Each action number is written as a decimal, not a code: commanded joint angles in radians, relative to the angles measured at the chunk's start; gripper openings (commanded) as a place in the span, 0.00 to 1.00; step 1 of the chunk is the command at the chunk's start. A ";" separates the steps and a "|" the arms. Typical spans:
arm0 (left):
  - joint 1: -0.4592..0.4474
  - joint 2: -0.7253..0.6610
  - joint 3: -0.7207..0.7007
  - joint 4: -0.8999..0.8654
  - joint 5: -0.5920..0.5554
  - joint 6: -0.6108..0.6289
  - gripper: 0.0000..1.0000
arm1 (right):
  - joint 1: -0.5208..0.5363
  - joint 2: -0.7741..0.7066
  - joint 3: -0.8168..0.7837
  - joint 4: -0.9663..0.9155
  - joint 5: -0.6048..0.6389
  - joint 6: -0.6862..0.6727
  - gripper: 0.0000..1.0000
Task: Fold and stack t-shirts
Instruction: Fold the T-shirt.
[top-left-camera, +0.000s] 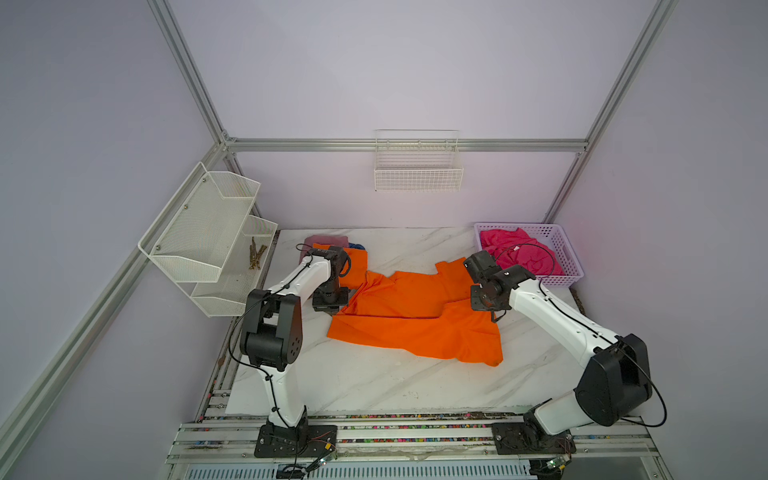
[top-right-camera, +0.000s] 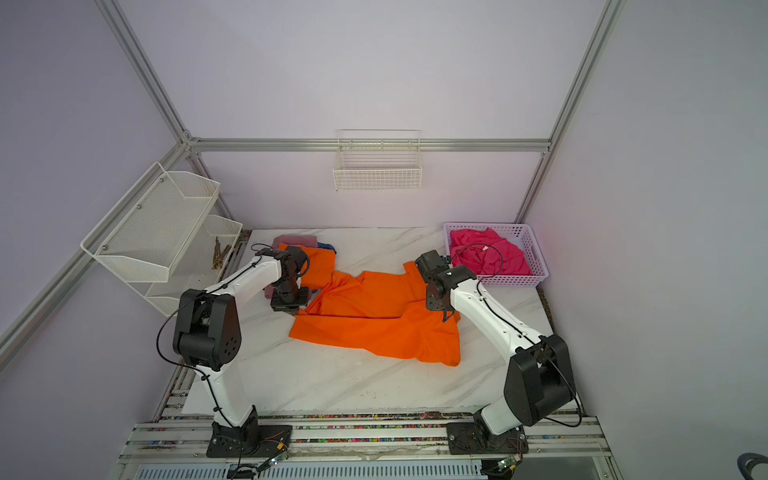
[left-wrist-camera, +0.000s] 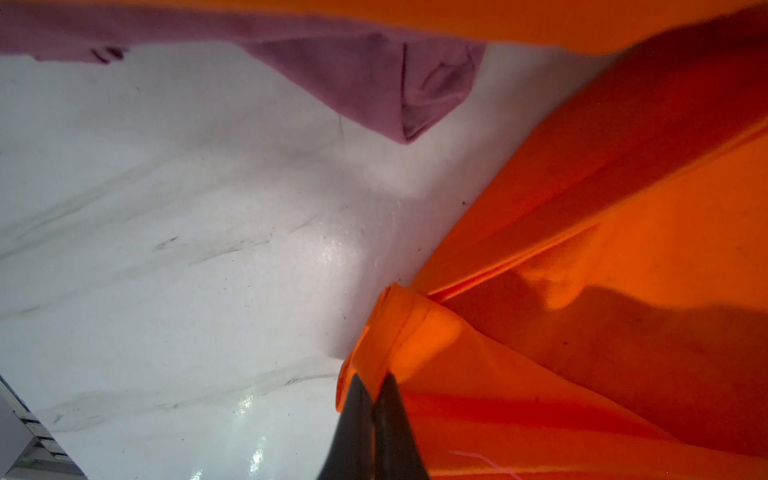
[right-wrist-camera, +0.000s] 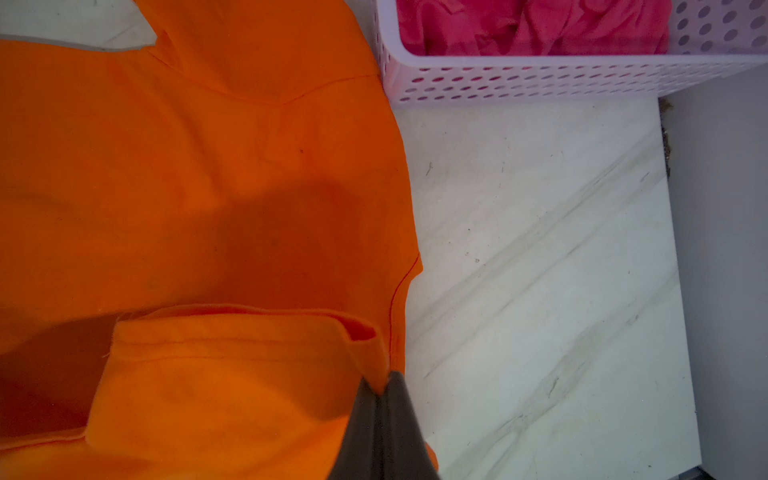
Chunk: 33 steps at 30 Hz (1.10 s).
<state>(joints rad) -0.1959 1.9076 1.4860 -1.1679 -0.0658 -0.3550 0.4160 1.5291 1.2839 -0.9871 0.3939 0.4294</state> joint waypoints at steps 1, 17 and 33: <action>0.007 -0.019 0.000 -0.007 0.015 0.012 0.00 | -0.010 0.041 0.050 0.016 0.008 -0.048 0.00; 0.007 -0.011 -0.023 0.003 0.062 0.024 0.00 | -0.022 0.196 0.239 0.045 -0.018 -0.134 0.00; 0.007 -0.005 -0.020 0.010 0.066 0.029 0.00 | -0.022 0.202 0.163 0.042 -0.038 -0.120 0.00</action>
<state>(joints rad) -0.1955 1.9076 1.4582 -1.1641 -0.0113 -0.3470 0.3992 1.7363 1.4582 -0.9546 0.3603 0.3084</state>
